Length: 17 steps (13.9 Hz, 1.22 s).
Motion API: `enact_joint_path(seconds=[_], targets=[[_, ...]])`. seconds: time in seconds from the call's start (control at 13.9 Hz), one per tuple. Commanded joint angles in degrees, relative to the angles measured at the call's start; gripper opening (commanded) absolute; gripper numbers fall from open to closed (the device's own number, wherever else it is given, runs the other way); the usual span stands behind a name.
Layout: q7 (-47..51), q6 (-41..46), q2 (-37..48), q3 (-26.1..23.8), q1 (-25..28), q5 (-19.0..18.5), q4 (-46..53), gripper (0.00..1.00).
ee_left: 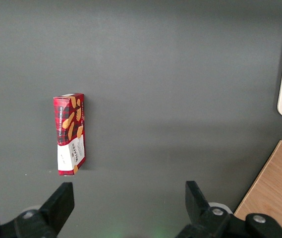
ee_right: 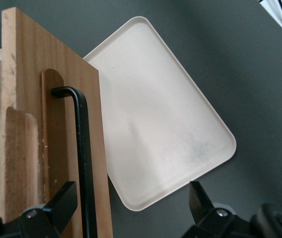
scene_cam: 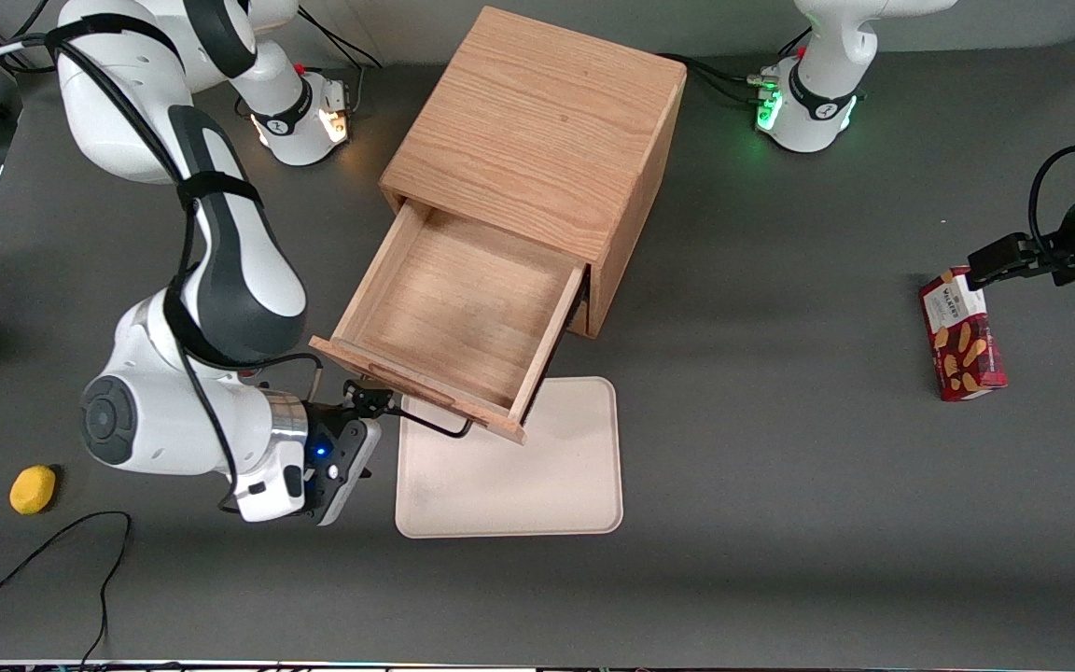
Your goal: Open upper drawer
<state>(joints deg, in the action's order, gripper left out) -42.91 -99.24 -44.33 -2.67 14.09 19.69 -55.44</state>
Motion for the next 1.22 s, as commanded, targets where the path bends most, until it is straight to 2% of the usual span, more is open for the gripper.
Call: enact_joint_path(seconds=[0.0,0.29,0.43,0.57,0.72,0.93,1.15], targets=[[0.11,3.86,2.31,-0.06,-1.6,-0.62,1.12,1.0],[1.15,9.84,7.39,0.64,-5.02,-1.06,0.95,1.0],[3.96,12.74,11.0,2.74,-5.12,-1.85,-0.62,1.0],[5.2,15.91,17.22,6.6,-4.34,-2.46,-7.45,1.0],[5.21,15.04,23.99,7.5,-4.24,-6.75,-16.24,1.0],[7.65,13.11,31.04,9.69,-4.15,-11.24,-26.09,1.0],[17.3,13.1,33.43,12.67,-4.24,-12.93,-30.16,1.0]])
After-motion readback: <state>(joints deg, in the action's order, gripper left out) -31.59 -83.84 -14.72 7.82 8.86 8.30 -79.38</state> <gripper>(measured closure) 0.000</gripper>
